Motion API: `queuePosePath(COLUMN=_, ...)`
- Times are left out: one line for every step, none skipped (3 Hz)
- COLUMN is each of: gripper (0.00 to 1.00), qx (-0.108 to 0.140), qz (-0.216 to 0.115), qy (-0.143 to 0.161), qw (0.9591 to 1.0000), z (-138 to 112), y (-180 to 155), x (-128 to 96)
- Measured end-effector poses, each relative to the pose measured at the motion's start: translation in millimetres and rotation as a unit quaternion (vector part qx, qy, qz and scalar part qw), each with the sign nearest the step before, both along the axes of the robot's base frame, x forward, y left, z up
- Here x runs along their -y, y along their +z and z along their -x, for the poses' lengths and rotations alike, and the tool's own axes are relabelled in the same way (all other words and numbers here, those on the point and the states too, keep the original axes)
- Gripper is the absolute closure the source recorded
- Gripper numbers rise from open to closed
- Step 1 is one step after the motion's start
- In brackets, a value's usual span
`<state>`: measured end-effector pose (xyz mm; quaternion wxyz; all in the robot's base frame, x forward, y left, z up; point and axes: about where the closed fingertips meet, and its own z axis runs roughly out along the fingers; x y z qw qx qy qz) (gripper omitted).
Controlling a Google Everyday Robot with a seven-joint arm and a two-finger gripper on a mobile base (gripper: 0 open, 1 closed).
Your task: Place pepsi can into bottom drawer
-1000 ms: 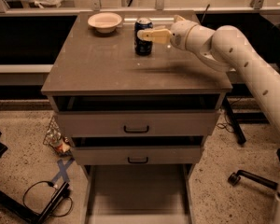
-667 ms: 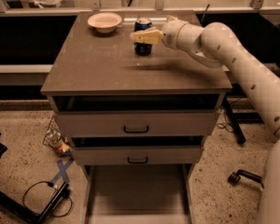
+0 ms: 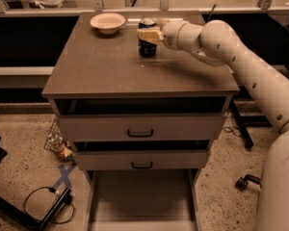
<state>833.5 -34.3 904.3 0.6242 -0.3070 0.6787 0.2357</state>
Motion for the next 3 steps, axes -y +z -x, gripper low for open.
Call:
queuePosePath(gripper=0.64, qx=-0.001, qz=0.0, qy=0.002, qw=1.0, z=0, y=-1, x=-3)
queuePosePath(gripper=0.95, qx=0.01, qz=-0.003, qy=0.006, qw=0.9999, z=5, y=10, x=-4)
queuePosePath(gripper=1.0, qx=0.043, qz=0.002, qy=0.005, qw=0.999, z=33, y=37, x=9)
